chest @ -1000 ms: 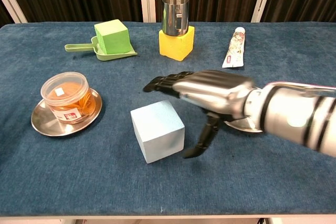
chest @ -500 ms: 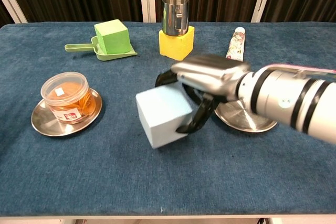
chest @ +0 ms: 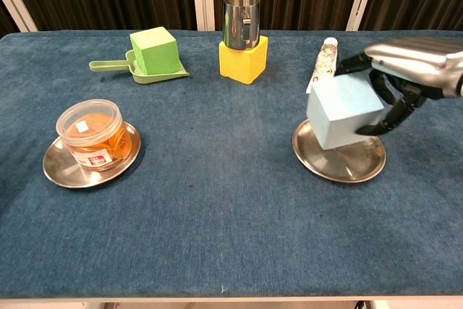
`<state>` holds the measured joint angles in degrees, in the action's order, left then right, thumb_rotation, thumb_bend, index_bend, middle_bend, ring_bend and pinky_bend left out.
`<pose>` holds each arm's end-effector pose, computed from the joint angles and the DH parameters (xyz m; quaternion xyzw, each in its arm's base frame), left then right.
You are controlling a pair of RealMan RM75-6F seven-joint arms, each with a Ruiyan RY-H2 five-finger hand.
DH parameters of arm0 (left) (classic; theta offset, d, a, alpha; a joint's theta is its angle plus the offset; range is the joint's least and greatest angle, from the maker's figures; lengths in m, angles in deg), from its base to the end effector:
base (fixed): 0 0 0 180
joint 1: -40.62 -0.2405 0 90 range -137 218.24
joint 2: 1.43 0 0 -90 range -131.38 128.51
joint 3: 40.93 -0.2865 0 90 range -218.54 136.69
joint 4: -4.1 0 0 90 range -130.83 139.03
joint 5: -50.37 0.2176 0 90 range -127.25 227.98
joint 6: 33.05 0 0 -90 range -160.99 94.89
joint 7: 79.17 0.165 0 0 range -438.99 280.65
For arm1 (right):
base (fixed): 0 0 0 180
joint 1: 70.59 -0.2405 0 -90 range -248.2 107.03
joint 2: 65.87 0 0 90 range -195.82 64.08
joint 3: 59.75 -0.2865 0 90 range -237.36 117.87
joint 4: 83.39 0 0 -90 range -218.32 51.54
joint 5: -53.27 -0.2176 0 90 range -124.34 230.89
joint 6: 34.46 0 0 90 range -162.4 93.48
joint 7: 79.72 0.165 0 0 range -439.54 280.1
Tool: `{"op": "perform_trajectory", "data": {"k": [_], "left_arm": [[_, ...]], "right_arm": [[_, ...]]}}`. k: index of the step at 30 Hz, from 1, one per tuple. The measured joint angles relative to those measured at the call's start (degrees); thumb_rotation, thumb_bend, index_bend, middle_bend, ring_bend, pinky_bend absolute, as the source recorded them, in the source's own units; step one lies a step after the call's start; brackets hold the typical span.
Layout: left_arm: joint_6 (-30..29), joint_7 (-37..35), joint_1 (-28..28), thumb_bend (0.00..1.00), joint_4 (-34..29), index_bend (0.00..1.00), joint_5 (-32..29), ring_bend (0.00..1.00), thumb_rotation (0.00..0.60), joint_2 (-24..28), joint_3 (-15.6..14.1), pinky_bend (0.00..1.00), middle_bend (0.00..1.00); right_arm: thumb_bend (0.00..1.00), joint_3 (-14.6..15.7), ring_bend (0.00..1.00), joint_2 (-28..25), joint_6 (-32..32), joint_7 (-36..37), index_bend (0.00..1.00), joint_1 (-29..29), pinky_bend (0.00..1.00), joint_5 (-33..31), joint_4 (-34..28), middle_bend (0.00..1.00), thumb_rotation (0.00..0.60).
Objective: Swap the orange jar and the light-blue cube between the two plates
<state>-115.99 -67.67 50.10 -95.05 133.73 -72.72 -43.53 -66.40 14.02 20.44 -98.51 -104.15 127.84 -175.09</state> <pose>-0.3023 0.2043 0.0942 -0.6281 -0.4214 -0.3728 0.5375 -0.2087 -0.3371 0.0038 0.7732 -0.3518 0.3366 0.4063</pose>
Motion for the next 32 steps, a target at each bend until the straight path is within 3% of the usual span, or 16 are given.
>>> {"op": "perform_trajectory", "data": {"k": [2, 4, 6, 7, 10, 16, 19, 24, 29, 32], "left_arm": [[0.63, 0.28, 0.09, 0.05, 0.1, 0.06, -0.17, 0.06, 0.6, -0.35, 0.15, 0.2, 0.07], [0.83, 0.26, 0.07, 0.05, 0.13, 0.06, -0.12, 0.06, 0.6, -0.53, 0.25, 0.19, 0.07], [0.69, -0.25, -0.07, 0.04, 0.18, 0.06, 0.22, 0.06, 0.6, -0.52, 0.28, 0.19, 0.07], [0.53, -0.59, -0.17, 0.04, 0.24, 0.06, 0.46, 0.06, 0.6, -0.48, 0.29, 0.19, 0.07], [-0.69, -1.45, -0.72, 0.03, 0.76, 0.06, 1.61, 0.05, 0.6, -0.3, 0.31, 0.19, 0.07], [-5.18, -4.28, -3.15, 0.03, 2.43, 0.06, 4.91, 0.05, 0.6, 0.58, -0.42, 0.19, 0.07], [-6.95, -4.15, -5.36, 0.05, 2.44, 0.06, 5.04, 0.04, 0.6, 2.72, -1.55, 0.19, 0.07], [-10.33, -1.26, -8.77, 0.06, 3.12, 0.06, 4.24, 0.02, 0.6, 3.85, -2.23, 0.16, 0.06], [-13.84, -9.04, -11.07, 0.06, 8.12, 0.06, 6.61, 0.02, 0.6, 3.14, -2.9, 0.15, 0.06], [-15.23, -13.0, -11.85, 0.06, 12.03, 0.06, 10.25, 0.01, 0.6, 2.91, -3.78, 0.13, 0.06]], "right_arm": [[0.45, 0.59, 0.6, 0.32, -1.65, 0.95, 0.48, -0.16, 0.7, -0.68, 1.49, 0.55, 0.6], [0.41, 0.95, 0.38, 0.5, -3.23, 2.13, 0.17, -0.41, 0.5, -1.19, 2.14, 0.31, 0.6], [0.29, 1.26, 0.14, 0.39, -4.63, 4.18, 0.01, -0.67, 0.32, -1.53, 2.51, 0.1, 0.6], [0.21, 1.41, 0.05, 0.16, -5.29, 5.17, 0.0, -0.76, 0.25, -1.68, 2.55, 0.03, 0.6], [0.11, 1.97, 0.0, -1.72, -6.77, 8.11, 0.0, -0.75, 0.13, -1.61, 1.58, 0.0, 0.6], [0.08, 3.89, 0.0, -6.47, -2.5, 11.46, 0.0, 1.6, 0.03, 3.5, -2.97, 0.0, 0.571], [0.08, 5.58, 0.0, -9.41, 2.83, 12.09, 0.0, 4.3, 0.0, 7.48, -5.06, 0.0, 0.539], [0.09, 9.51, 0.0, -13.1, 16.94, 7.2, 0.0, 13.11, 0.0, 12.33, -6.44, 0.0, 0.565], [0.09, 13.17, 0.0, -12.86, 33.36, 2.08, 0.0, 26.34, 0.0, 15.06, -3.35, 0.0, 0.575], [0.09, 14.71, 0.0, -12.04, 38.09, 2.81, 0.0, 31.39, 0.0, 17.28, 1.05, 0.0, 0.578]]}}
